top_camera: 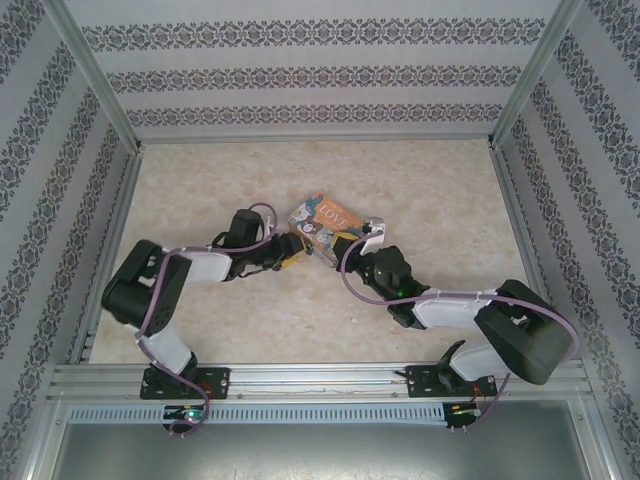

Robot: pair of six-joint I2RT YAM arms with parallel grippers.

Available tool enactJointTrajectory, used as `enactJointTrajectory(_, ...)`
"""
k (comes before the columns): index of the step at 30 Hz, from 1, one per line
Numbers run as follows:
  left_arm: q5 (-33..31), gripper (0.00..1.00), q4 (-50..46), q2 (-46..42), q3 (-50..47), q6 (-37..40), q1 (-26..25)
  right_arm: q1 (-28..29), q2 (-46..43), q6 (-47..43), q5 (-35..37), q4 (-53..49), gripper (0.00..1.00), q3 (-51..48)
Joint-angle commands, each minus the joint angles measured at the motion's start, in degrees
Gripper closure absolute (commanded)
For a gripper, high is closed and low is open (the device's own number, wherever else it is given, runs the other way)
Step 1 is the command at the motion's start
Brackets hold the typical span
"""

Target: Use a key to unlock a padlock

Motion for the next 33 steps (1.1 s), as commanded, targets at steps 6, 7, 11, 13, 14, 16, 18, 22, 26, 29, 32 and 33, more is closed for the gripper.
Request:
enactJointTrajectory(6, -4.5, 0.43, 3.2, -19.2, -1.7, 1.4, 2.0, 0.0, -1.8, 12.0, -0.1, 6.0, 1.00, 3.1)
enactJointTrajectory(7, -4.7, 0.42, 4.7, -20.7, -1.7, -0.1, 2.0, 0.3, -1.9, 13.1, 0.5, 6.7, 1.00, 3.4)
enactJointTrajectory(11, -5.1, 0.42, 9.4, -23.3, -1.1, -7.7, 1.9, 0.7, -1.6, 17.0, 2.2, 10.2, 1.00, 4.2)
enactJointTrajectory(13, -5.2, 0.42, 12.8, -23.3, -1.2, -11.6, 1.4, 0.9, -1.1, 18.5, 2.3, 11.8, 1.00, 4.7)
enactJointTrajectory(14, -5.5, 0.42, 15.2, -23.0, -1.4, -13.3, 1.1, 1.1, -0.9, 19.1, 2.2, 12.4, 1.00, 5.0)
enactJointTrajectory(16, -5.8, 0.42, 18.3, -22.4, -1.4, -16.0, 0.4, 1.6, -0.5, 19.5, 2.1, 13.0, 1.00, 5.8)
enactJointTrajectory(18, -5.9, 0.42, 20.3, -21.6, -0.9, -17.5, -0.2, 2.2, -0.1, 19.7, 2.0, 13.1, 1.00, 6.6)
enactJointTrajectory(22, -6.6, 0.42, 22.2, -20.3, -0.4, -18.8, -1.6, 3.2, 1.1, 20.4, 2.0, 14.3, 1.00, 7.6)
enactJointTrajectory(26, -6.7, 0.43, 23.2, -19.2, 0.0, -19.4, -2.8, 4.1, 2.2, 20.6, 2.1, 15.0, 1.00, 8.3)
enactJointTrajectory(29, -6.6, 0.47, 24.2, -18.3, 0.6, -19.8, -3.7, 4.7, 2.8, 20.7, 2.2, 15.3, 1.00, 8.7)
enactJointTrajectory(32, -6.7, 0.52, 25.1, -17.4, 1.0, -20.3, -4.3, 5.1, 3.4, 20.6, 2.4, 15.5, 1.00, 9.0)
enactJointTrajectory(33, -6.6, 0.54, 25.6, -16.9, 1.1, -20.5, -4.4, 5.2, 3.6, 20.6, 2.5, 15.5, 1.00, 9.1)
